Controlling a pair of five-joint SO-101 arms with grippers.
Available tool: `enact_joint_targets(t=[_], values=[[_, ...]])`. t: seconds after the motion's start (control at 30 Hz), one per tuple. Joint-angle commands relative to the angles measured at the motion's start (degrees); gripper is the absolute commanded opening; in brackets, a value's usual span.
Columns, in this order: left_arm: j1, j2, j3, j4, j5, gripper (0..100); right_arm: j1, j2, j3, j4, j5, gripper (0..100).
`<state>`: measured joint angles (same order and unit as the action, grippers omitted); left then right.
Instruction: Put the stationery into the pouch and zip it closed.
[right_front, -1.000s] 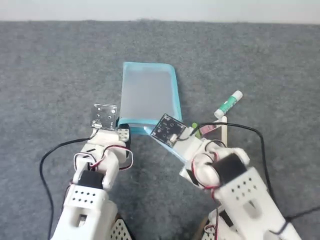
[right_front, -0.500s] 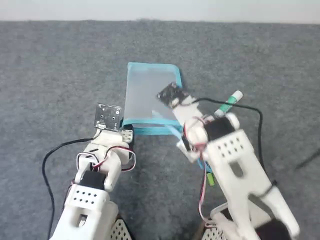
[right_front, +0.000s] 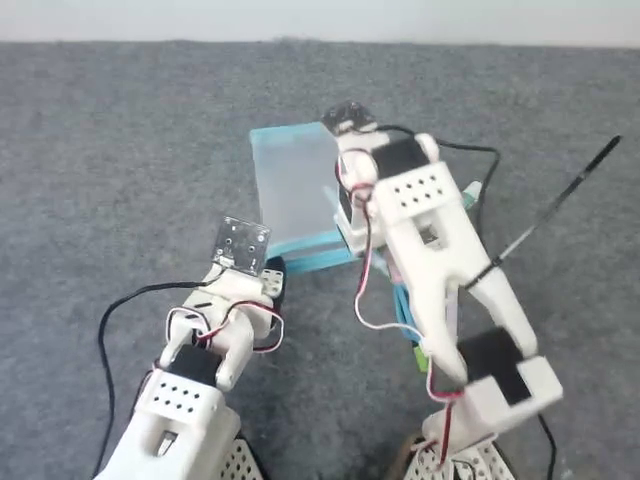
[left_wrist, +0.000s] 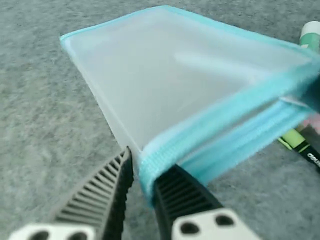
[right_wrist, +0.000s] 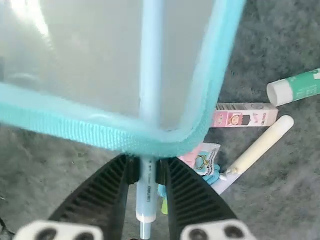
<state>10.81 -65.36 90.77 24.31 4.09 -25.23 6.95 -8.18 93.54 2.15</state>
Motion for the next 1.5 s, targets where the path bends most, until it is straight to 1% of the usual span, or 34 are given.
enact_joint_targets(t=[0.0, 0.1, 0.17, 0.37, 0.53, 0.63, 0.73, 0.93, 1.07, 1.17, 1.3, 1.4, 1.47], values=[[1.23, 0.35, -0.48, -1.58, -0.97, 1, 0.92, 0.75, -8.35, 1.80, -2.02, 8.1], [1.23, 0.35, -0.48, -1.58, -0.97, 1, 0.57, 0.92, -9.76, 1.89, -2.20, 18.7], [0.97, 0.35, -0.40, -1.58, -0.97, 1, -0.04, 0.92, -10.99, 2.33, -2.20, 20.3], [0.79, 0.35, -0.40, -1.58, -0.97, 1, -0.57, 0.84, -11.60, 2.51, -2.02, 19.1], [0.44, 0.26, -0.40, -1.67, -0.97, 1, -1.63, -2.42, -11.52, 5.85, 2.20, 18.4], [-0.53, 0.26, -0.48, -1.85, -0.97, 1, -3.82, -6.73, -11.34, 8.40, 6.15, 12.2], [-0.44, 0.26, -0.48, -1.85, -0.97, 1, -6.11, -9.01, -10.81, 8.66, 7.12, 7.6], [-0.44, 0.26, -0.48, -1.85, -0.97, 1, -6.81, -9.98, -9.85, 6.99, 7.65, 7.4], [-1.58, 0.26, -0.84, -1.85, -0.70, 1, -6.73, -15.43, -8.53, 6.64, 11.16, 7.4], [-6.77, 0.18, -3.30, -1.58, -0.44, 1, -6.73, -24.04, 0.70, 1.27, 12.92, 7.4], [-15.38, 0.26, -5.85, -1.49, 5.71, 1, -6.73, -38.99, 24.79, -13.58, 14.77, 7.4], [-15.56, 0.26, -5.93, -1.49, 6.07, 1, -6.99, -48.92, 43.16, -23.96, 14.77, 7.4], [-14.24, 0.26, -5.76, -1.41, 5.98, 1, -6.99, -52.70, 51.87, -27.65, 14.86, 7.4]])
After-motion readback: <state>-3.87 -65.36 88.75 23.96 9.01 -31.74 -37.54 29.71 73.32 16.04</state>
